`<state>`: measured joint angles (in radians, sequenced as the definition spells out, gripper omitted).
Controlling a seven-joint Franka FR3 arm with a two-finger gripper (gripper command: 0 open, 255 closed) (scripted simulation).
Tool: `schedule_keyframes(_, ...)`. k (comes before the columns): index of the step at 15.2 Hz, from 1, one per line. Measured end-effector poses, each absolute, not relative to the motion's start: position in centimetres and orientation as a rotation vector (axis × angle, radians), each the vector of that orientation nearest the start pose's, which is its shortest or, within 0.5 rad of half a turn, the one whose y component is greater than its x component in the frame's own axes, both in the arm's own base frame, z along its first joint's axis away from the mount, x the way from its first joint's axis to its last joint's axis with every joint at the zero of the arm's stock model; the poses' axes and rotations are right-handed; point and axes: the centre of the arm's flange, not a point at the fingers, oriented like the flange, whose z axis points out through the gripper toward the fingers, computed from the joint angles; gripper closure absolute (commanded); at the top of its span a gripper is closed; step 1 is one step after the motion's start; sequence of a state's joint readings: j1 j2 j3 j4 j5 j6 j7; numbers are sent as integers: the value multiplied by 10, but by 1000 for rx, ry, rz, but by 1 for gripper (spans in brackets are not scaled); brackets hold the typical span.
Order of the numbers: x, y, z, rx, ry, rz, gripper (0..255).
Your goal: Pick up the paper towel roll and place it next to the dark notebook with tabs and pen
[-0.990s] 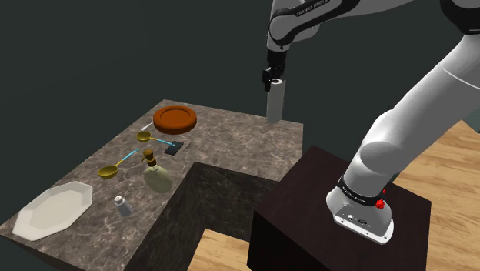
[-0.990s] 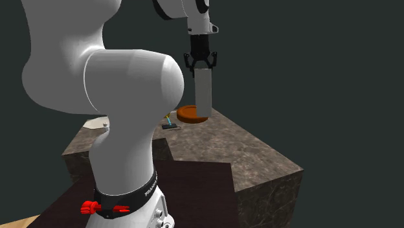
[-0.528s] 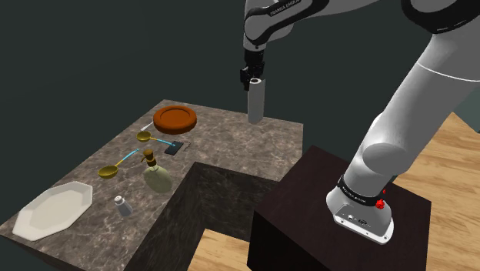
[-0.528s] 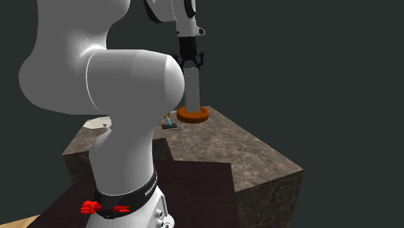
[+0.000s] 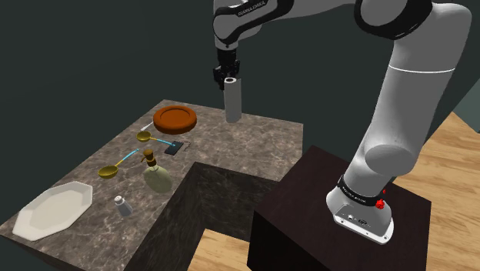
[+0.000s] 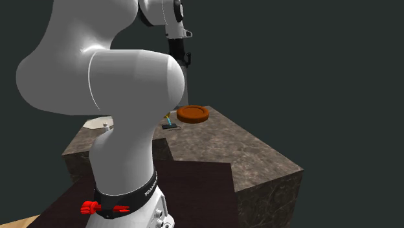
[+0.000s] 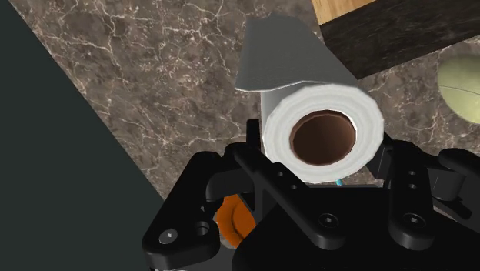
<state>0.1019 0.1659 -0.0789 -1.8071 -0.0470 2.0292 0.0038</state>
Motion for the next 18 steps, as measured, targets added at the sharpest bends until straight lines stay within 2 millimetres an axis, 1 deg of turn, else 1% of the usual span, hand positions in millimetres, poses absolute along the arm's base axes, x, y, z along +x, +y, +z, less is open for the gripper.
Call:
schedule_keyframes(3, 639, 37, 455, -3194, -64, -91, 255)
schedule_keyframes(5, 660, 59, 459, -3194, -64, -92, 255)
schedule_keyframes(6, 672, 67, 459, -3194, -64, -92, 255)
schedule_keyframes(7, 678, 75, 457, -3195, -64, -91, 255)
schedule_keyframes(10, 711, 103, 456, -3195, -64, -91, 255)
schedule_keyframes(12, 730, 118, 454, -3195, -64, -91, 255)
schedule_keyframes(13, 736, 125, 457, -3195, -63, -91, 255)
schedule_keyframes(14, 742, 129, 455, -3194, -64, -92, 255)
schedule_keyframes(18, 745, 133, 435, -3194, -63, -91, 255)
